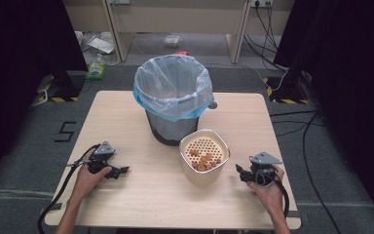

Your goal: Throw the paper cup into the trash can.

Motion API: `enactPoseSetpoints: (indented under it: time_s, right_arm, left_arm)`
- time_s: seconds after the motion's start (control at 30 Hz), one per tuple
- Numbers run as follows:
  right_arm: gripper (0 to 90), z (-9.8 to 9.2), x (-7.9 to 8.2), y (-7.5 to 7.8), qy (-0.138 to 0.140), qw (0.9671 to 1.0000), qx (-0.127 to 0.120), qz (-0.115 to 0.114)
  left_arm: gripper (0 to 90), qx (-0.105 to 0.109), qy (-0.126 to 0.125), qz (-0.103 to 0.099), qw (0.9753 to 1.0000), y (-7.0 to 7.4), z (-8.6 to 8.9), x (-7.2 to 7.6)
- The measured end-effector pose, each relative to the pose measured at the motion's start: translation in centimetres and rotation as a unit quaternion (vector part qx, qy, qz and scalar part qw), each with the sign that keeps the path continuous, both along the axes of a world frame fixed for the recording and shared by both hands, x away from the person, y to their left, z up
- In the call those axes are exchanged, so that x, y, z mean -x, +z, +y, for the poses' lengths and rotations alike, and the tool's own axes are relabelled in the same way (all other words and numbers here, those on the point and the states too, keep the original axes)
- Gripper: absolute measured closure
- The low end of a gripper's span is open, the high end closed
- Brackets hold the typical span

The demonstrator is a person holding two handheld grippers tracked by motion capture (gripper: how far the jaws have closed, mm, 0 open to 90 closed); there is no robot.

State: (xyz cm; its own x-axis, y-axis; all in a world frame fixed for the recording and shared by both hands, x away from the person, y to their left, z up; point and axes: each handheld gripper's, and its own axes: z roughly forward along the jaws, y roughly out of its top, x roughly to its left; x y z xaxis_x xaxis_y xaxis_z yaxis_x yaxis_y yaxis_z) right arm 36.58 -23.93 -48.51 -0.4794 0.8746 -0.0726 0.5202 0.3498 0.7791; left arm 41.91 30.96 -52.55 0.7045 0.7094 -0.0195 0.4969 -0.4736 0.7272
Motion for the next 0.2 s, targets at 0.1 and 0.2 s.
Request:
enactPoseSetpoints:
  time_s: [0.1, 0.2]
  right_arm:
    - [35.6, -0.07, 0.1, -0.45, 0.003, 0.9999, 0.009, 0.013]
    - [34.4, 0.02, 0.34, -0.97, 0.007, 0.9997, 0.007, 0.024]
  left_arm:
    - [0.0, 0.0, 0.0, 0.0, 1.0, 0.0, 0.0, 0.0]
    - [0.0, 0.0, 0.0, 0.0, 1.0, 0.0, 0.0, 0.0]
